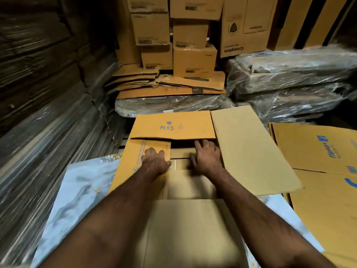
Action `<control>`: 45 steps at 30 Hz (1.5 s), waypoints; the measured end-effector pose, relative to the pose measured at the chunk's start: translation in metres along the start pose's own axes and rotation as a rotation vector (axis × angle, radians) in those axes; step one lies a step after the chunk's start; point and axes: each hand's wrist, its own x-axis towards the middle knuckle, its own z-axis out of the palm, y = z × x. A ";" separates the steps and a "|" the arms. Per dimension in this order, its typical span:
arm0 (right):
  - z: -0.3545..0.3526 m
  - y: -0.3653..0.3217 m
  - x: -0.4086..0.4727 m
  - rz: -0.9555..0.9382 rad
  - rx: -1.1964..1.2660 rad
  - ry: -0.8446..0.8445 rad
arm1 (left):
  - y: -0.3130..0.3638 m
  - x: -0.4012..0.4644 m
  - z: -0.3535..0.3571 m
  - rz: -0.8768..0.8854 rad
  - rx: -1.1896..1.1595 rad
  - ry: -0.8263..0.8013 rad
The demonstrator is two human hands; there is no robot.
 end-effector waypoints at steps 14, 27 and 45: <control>0.054 -0.076 0.084 -0.092 -0.056 -0.190 | -0.073 0.063 0.017 -0.212 -0.247 0.286; 0.029 -0.072 0.241 -0.101 -0.215 -0.005 | -0.097 0.110 0.014 -0.098 -0.359 0.344; 0.051 -0.068 0.270 -0.032 -0.003 -0.288 | -0.096 0.115 0.016 -0.130 -0.384 0.408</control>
